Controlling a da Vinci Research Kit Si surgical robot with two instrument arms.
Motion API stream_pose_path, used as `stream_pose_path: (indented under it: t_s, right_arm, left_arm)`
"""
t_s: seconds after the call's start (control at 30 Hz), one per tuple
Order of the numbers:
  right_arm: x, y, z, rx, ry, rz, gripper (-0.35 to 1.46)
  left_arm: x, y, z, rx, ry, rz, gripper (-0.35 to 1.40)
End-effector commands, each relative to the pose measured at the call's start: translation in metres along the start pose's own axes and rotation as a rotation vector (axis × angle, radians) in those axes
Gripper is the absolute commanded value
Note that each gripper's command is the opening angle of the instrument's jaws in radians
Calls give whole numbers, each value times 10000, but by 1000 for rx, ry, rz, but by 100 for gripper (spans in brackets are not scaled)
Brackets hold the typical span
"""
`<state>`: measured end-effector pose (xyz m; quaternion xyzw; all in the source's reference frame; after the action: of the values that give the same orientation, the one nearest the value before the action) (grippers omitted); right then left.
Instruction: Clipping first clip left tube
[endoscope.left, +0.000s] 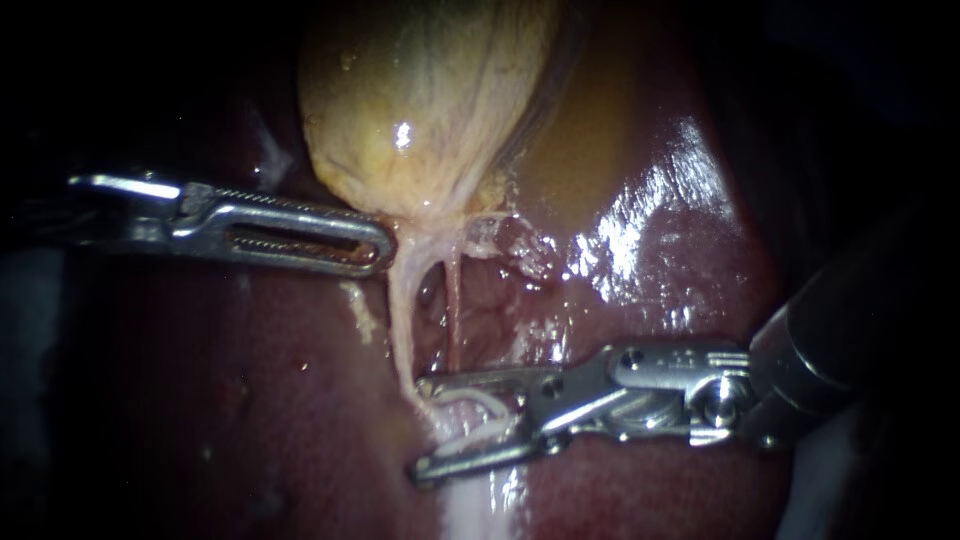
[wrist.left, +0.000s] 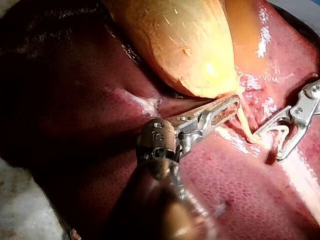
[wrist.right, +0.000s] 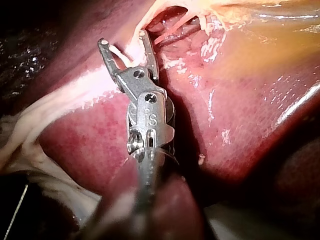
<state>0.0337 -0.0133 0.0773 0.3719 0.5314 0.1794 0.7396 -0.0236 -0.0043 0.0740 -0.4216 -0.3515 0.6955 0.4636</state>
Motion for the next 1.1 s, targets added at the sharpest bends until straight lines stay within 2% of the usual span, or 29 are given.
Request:
stream_pose_path:
  t_s: [0.03,0.57,1.1]
  right_arm:
    - [0,0,0,-3,1,0,49]
    - [4,16,3,-39,13,6,49]
    - [9,24,8,-52,18,10,49]
  left_arm:
    - [0,0,0,0,0,0,-35]
    - [0,1,0,0,0,0,-35]
    - [-1,4,0,1,1,-1,-35]
